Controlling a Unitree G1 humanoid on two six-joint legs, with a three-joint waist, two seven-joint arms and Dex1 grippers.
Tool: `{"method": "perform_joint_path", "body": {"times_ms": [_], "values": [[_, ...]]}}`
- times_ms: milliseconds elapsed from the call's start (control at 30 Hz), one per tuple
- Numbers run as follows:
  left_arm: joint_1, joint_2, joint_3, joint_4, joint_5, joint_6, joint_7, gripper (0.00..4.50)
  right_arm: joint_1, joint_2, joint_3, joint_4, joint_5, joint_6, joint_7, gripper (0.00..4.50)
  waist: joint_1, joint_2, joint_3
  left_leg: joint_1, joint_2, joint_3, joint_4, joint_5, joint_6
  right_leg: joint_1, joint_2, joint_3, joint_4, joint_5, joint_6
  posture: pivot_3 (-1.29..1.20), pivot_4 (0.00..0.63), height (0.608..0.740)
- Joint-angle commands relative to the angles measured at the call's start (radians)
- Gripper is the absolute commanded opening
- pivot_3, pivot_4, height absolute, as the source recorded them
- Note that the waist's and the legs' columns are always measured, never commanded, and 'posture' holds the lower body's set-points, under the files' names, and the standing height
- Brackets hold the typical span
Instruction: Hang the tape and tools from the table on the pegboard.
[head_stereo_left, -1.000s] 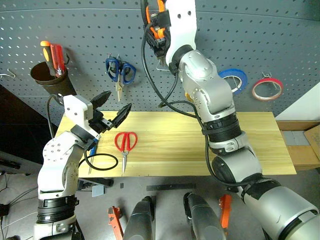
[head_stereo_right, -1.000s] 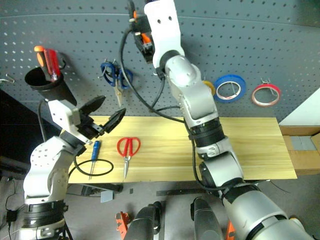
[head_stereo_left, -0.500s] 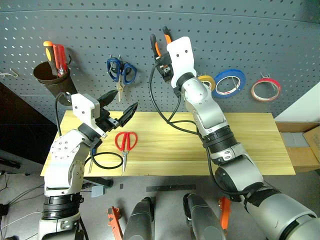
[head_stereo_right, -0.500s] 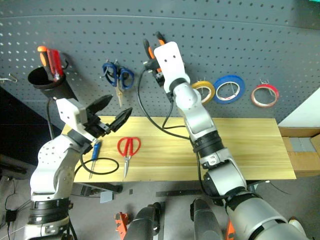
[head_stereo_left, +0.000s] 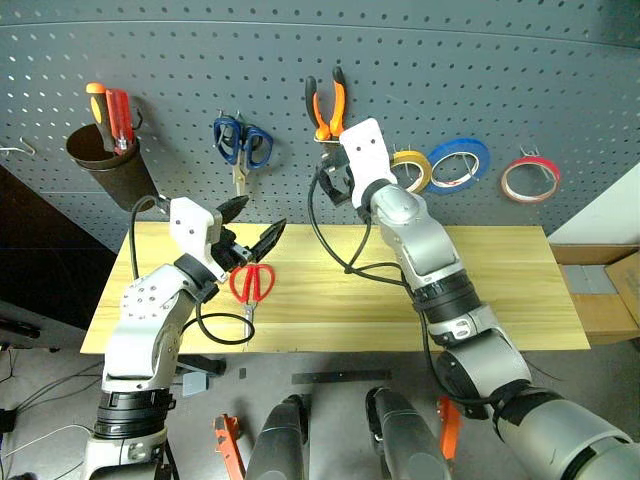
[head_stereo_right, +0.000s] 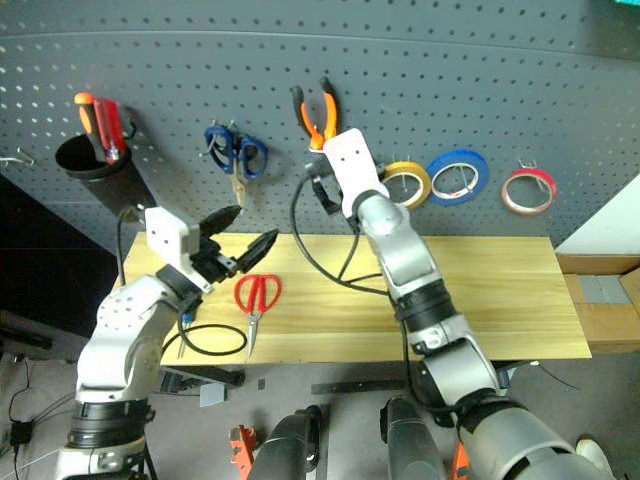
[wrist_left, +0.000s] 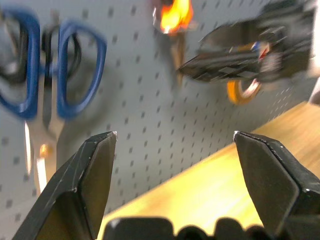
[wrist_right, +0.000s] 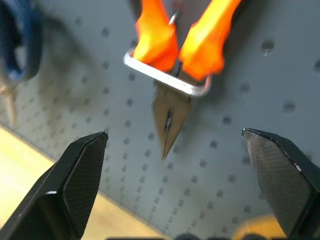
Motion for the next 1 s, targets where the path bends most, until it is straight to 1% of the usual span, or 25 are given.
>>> {"method": "perform_joint_path", "body": {"times_ms": [33,133,233,300,533,633,800,967,1000], "values": [[0.042,0.029,-0.027,-0.044,0.044,0.115,0.047,4.03,0.060,-0.031,0.037,-0.218,0.074,0.190,0.125,4.47,-0.001,0.000,0.000,0.000,0.000,0.000,0.000,0.000,0.000,0.000,0.000,0.000,0.000,0.000,0.000,-0.06,0.224,0.740],[0.098,0.064,-0.070,-0.062,0.093,0.234,0.073,4.03,0.134,-0.054,0.060,-0.374,0.185,0.368,0.231,4.47,-0.004,0.000,0.000,0.000,0.000,-0.002,0.000,0.000,0.000,0.000,0.000,0.000,0.000,0.000,0.000,-0.06,0.229,0.740],[0.128,0.071,-0.091,-0.047,0.137,0.392,0.145,4.03,0.192,-0.057,0.066,-0.473,0.249,0.473,0.261,4.47,-0.006,0.000,0.000,0.001,0.001,-0.002,0.000,0.000,0.000,0.000,0.001,0.000,0.001,0.000,0.000,-0.06,0.233,0.740],[0.121,0.051,-0.085,-0.019,0.157,0.496,0.207,4.03,0.215,-0.063,0.082,-0.514,0.269,0.513,0.266,4.47,-0.006,0.000,0.000,0.001,0.001,-0.002,0.001,0.000,0.000,0.000,0.001,0.000,0.001,0.000,0.000,-0.06,0.237,0.740],[0.045,-0.022,-0.094,0.123,0.179,0.707,0.298,4.03,0.215,-0.069,0.125,-0.571,0.328,0.585,0.277,4.47,-0.003,0.000,0.000,0.002,0.000,-0.003,0.002,0.000,0.000,0.001,0.001,-0.001,0.002,0.000,0.000,-0.08,0.255,0.740],[0.010,-0.037,-0.108,0.182,0.194,0.736,0.311,4.03,0.207,-0.099,0.156,-0.586,0.345,0.586,0.298,4.47,-0.003,0.000,0.000,0.002,0.000,-0.003,0.001,0.000,0.000,0.001,0.001,-0.001,0.002,0.000,0.000,-0.09,0.257,0.740],[-0.036,-0.060,-0.121,0.267,0.211,0.724,0.316,4.03,0.193,-0.139,0.193,-0.597,0.349,0.565,0.313,4.47,-0.003,0.000,0.000,0.002,0.000,-0.003,0.001,0.000,0.000,0.001,0.000,0.000,0.002,0.000,0.000,-0.10,0.261,0.740],[-0.063,-0.079,-0.088,0.337,0.214,0.694,0.339,4.03,0.197,-0.156,0.199,-0.604,0.354,0.559,0.306,4.47,-0.003,0.000,-0.001,0.002,0.000,-0.003,0.001,0.000,0.000,0.001,0.000,0.000,0.002,0.000,0.000,-0.10,0.262,0.740],[-0.065,-0.078,-0.088,0.347,0.217,0.683,0.339,3.85,0.198,-0.160,0.201,-0.605,0.354,0.559,0.305,4.49,-0.003,0.000,-0.001,0.002,0.000,-0.003,0.001,0.000,0.000,0.001,0.000,0.000,0.002,0.000,0.000,-0.11,0.262,0.740]]}}
